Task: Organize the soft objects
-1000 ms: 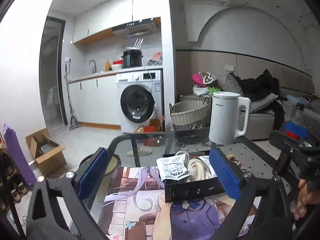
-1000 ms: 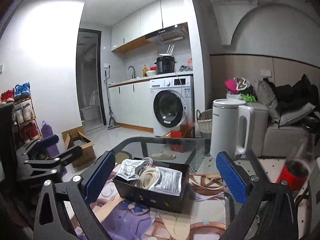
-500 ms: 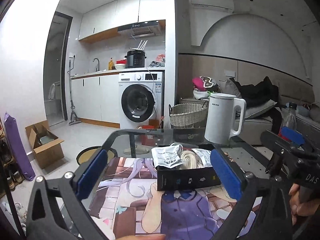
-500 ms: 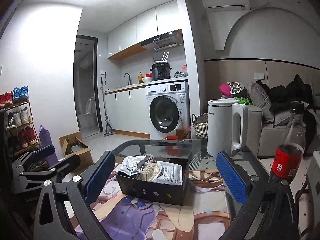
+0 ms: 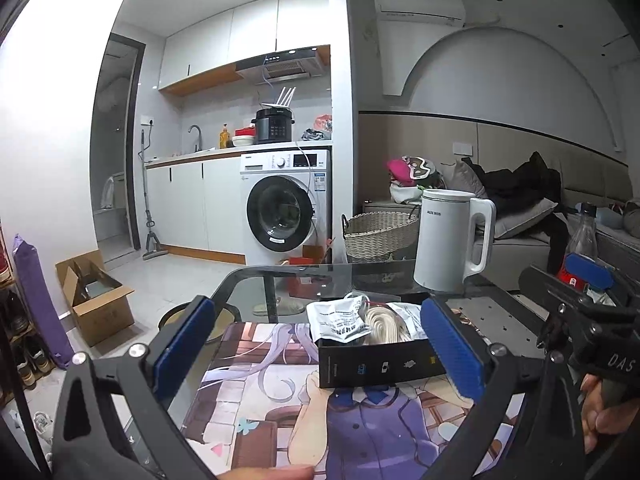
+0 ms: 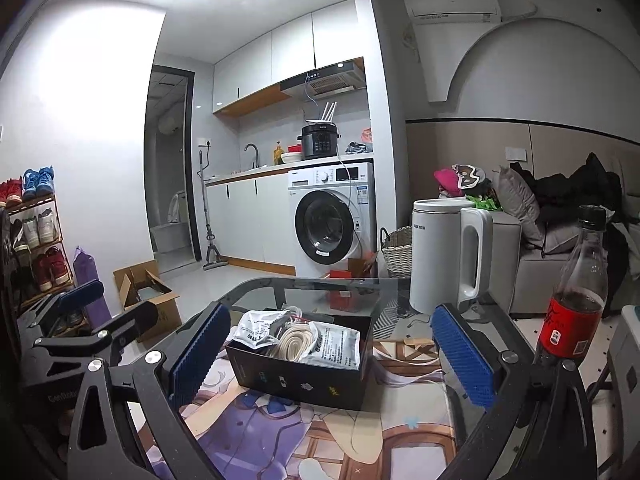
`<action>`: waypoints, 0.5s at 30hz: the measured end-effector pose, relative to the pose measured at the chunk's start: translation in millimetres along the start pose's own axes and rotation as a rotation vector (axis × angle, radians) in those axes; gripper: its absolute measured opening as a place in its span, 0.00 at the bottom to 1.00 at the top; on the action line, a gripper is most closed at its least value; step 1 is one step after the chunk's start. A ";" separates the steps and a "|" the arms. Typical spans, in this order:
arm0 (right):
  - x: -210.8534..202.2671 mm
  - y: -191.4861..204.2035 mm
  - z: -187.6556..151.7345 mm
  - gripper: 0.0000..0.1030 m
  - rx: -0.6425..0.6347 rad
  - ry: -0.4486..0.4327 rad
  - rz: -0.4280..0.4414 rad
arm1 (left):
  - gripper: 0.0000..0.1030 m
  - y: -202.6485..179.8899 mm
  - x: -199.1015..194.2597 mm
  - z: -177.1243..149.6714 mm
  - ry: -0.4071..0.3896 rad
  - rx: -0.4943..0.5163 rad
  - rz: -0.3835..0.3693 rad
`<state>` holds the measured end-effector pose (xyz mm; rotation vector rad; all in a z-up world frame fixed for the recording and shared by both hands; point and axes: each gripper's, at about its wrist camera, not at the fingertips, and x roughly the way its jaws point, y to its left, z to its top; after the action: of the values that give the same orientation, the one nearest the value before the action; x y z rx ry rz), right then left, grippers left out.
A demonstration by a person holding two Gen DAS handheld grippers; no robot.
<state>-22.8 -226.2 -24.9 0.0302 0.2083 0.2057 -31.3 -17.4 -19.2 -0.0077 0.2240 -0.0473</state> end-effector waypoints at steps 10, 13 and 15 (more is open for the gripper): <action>0.1 -0.1 -0.2 1.00 -0.001 0.000 0.000 | 1.00 2.4 0.7 0.2 -0.004 -0.009 0.004; 0.3 0.2 -0.6 1.00 0.000 0.002 0.001 | 1.00 1.9 1.0 0.7 -0.002 -0.012 0.004; 0.5 0.2 -0.7 1.00 0.000 0.002 0.002 | 1.00 0.6 0.4 0.9 -0.011 0.001 0.022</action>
<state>-22.5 -225.8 -25.6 0.0306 0.2100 0.2075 -30.7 -16.8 -18.5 -0.0048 0.2129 -0.0257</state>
